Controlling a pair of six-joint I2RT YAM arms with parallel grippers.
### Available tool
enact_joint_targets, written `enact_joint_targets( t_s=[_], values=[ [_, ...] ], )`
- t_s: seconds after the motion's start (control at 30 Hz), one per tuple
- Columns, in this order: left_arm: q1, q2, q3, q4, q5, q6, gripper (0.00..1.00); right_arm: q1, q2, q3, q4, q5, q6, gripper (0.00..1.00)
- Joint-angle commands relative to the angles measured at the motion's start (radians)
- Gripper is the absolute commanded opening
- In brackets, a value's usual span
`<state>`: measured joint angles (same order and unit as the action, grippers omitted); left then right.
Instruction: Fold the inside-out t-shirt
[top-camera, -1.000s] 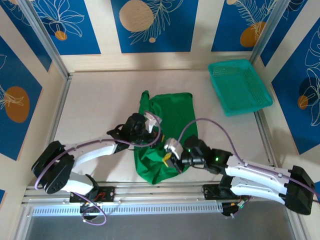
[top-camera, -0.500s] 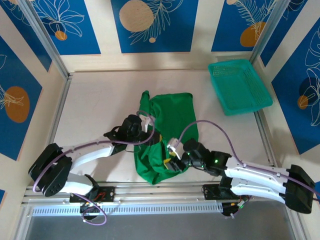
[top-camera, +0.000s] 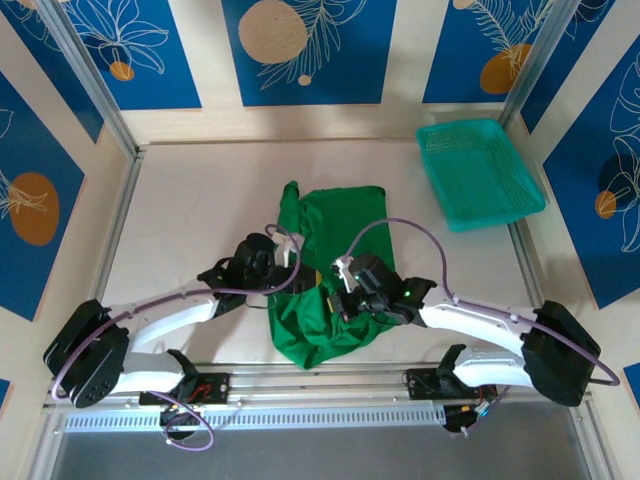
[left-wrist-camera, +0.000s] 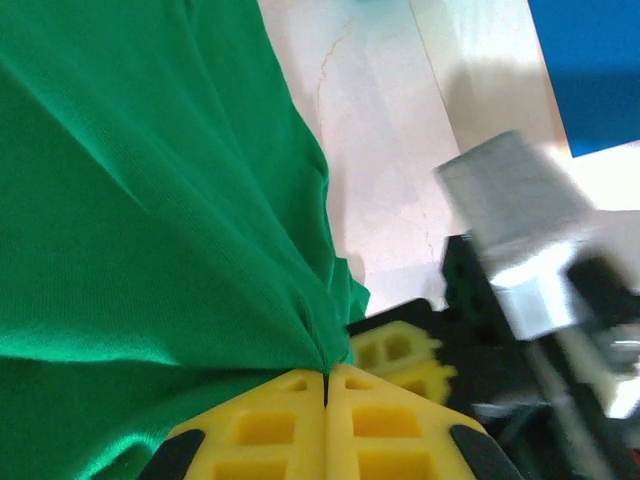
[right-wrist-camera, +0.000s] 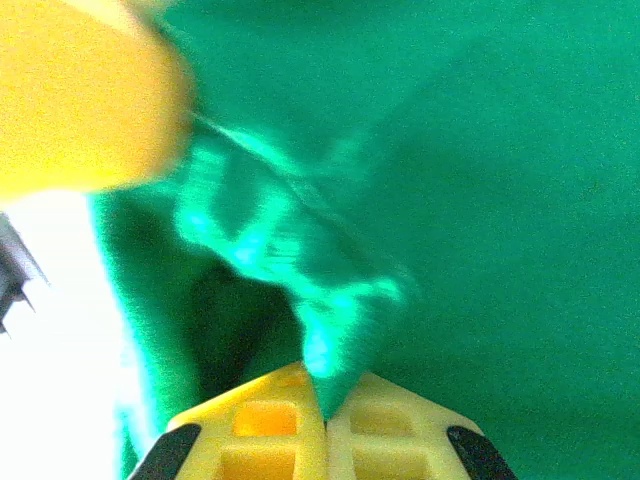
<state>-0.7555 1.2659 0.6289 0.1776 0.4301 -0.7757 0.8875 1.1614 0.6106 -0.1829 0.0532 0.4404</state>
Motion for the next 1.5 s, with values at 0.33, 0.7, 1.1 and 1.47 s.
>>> enact_joint_targets(
  t_s=[0.33,0.7,1.1,1.47],
  values=[
    [0.017,-0.017,-0.207,0.023,-0.220,0.245,0.23,-0.341,0.211,-0.022,-0.039,-0.494,0.058,0.26],
    [-0.037,-0.238,-0.099,-0.340,-0.042,0.242,0.49,-0.136,0.025,0.200,-0.450,0.004,0.018,0.40],
    [-0.073,-0.062,-0.062,-0.246,-0.187,0.265,0.61,0.035,0.189,0.200,-0.257,-0.224,0.142,0.42],
    [-0.017,0.275,0.114,-0.223,-0.079,0.312,0.38,0.080,0.083,0.070,-0.126,-0.209,0.054,0.00]
  ],
)
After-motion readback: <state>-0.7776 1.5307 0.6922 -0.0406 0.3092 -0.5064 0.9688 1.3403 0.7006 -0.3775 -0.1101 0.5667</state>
